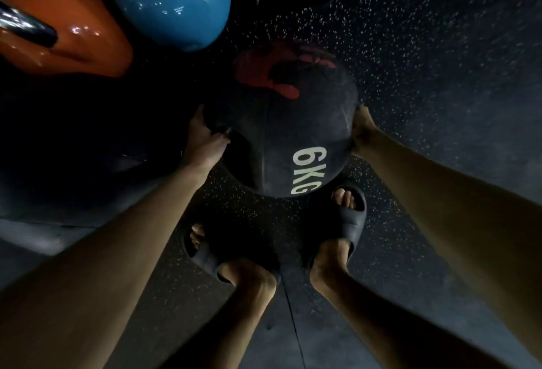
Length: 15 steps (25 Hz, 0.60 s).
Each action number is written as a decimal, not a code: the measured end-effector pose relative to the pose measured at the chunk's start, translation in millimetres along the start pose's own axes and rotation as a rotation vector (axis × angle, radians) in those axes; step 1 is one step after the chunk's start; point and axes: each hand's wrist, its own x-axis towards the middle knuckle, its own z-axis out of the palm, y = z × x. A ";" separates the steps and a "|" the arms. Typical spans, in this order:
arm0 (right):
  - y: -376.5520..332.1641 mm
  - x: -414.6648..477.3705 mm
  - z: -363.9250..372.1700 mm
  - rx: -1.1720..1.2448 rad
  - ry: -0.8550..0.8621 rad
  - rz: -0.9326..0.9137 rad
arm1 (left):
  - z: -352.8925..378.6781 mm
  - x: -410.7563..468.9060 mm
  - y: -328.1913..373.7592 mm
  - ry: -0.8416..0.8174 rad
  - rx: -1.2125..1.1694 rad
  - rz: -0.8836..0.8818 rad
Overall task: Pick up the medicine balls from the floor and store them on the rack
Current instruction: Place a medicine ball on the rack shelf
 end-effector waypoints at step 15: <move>-54.5 -195.0 -29.0 -0.388 0.060 -0.048 | -78.6 -142.0 86.0 0.097 -0.086 -0.191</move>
